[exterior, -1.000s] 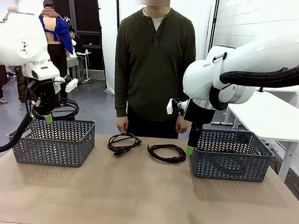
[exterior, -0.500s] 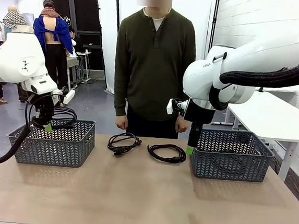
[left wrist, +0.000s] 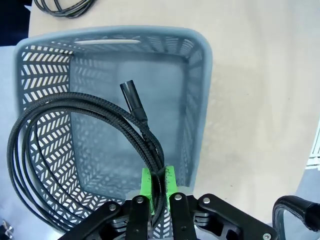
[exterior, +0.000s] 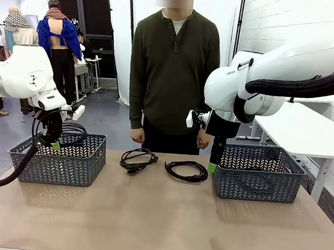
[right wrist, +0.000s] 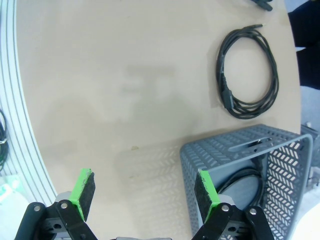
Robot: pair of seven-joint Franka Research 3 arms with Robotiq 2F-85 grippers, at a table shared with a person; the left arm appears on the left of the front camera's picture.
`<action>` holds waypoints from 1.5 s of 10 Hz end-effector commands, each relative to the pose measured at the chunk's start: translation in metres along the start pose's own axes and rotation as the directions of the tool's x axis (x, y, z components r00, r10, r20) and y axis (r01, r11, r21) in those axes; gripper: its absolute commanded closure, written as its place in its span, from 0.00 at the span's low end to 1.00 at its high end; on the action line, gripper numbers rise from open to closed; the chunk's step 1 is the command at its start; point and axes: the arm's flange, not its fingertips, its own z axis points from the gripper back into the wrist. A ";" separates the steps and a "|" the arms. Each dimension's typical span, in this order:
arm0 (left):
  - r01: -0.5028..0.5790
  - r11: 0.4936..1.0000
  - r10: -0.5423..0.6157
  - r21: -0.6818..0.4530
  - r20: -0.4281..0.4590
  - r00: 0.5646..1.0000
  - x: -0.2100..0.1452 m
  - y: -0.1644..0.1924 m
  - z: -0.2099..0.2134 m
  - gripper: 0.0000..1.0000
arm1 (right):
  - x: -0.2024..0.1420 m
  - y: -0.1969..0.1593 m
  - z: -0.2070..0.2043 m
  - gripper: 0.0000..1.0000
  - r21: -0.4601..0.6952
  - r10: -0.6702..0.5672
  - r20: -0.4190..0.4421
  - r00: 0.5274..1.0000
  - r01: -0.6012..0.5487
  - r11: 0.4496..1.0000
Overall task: Organize the cables according to human instructions.
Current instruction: Pick up a bundle of cables and place it in the basket indicated by the human.
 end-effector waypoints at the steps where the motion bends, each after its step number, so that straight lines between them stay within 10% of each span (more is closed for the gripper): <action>1: 0.012 1.000 -0.012 0.019 0.012 1.000 -0.004 0.011 -0.005 1.00 | 0.000 0.000 -0.001 0.00 0.000 -0.005 -0.002 1.000 0.005 1.000; 5: 0.015 1.000 -0.016 0.027 0.011 1.000 -0.006 0.018 -0.016 0.91 | 0.000 0.000 -0.001 0.00 0.000 -0.005 -0.002 1.000 0.005 1.000; 10: -0.011 0.997 0.011 0.073 0.005 1.000 -0.005 0.025 -0.014 0.00 | 0.000 0.000 -0.001 0.00 0.000 -0.005 -0.002 1.000 0.005 1.000; 15: 0.001 0.999 0.000 0.050 -0.004 1.000 0.006 0.021 0.004 0.00 | 0.000 0.000 -0.001 0.00 0.000 -0.005 -0.002 1.000 0.005 1.000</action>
